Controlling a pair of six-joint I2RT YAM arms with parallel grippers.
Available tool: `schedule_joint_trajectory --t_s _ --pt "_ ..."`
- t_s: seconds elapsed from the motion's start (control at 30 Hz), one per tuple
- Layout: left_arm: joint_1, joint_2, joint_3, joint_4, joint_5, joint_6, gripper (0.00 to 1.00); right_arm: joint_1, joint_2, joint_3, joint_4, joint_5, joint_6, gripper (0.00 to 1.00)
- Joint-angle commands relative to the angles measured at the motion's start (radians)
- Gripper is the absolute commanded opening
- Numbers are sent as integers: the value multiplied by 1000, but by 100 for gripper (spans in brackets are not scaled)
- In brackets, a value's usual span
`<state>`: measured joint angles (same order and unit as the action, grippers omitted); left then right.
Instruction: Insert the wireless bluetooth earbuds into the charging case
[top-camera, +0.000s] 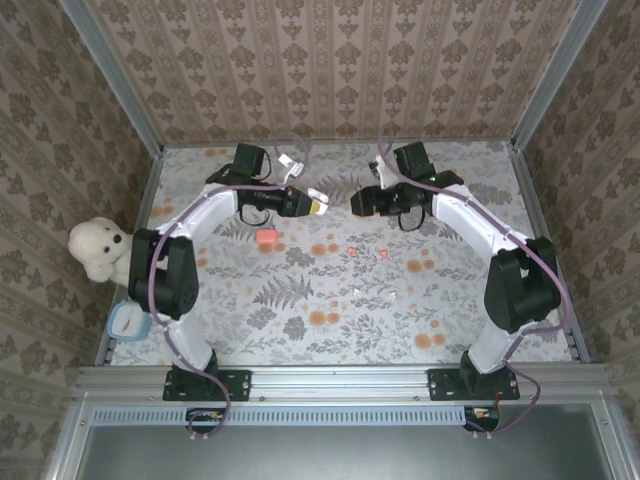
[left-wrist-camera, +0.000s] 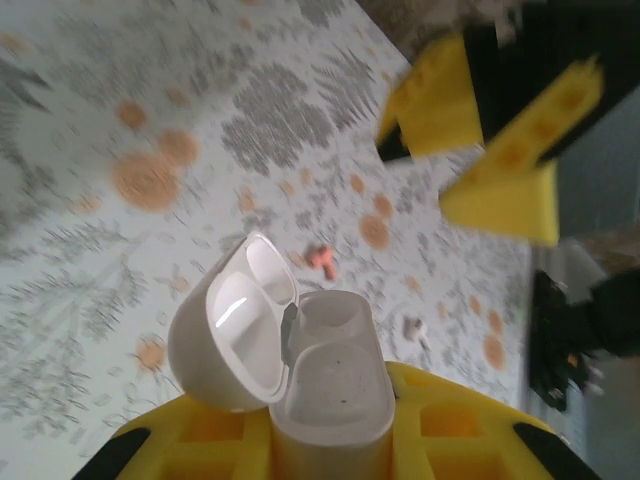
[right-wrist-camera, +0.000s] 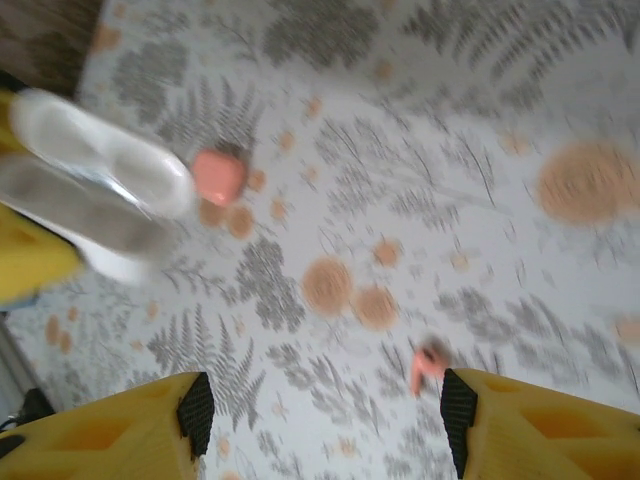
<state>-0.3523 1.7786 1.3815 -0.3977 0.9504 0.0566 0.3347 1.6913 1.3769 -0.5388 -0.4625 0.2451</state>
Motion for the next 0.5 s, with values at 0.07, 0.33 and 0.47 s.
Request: schedule_joint_trajectory --t_s 0.07,0.33,0.47 --pt "-35 -139 -229 471 -253 -151 0 85 -71 -136 -144 291 168 65" --pt "-90 -239 -553 1014 -573 -169 0 232 -133 -290 -97 430 430 64" --pt "-97 -217 -719 1377 -674 -147 0 286 -131 -318 -77 475 522 64"
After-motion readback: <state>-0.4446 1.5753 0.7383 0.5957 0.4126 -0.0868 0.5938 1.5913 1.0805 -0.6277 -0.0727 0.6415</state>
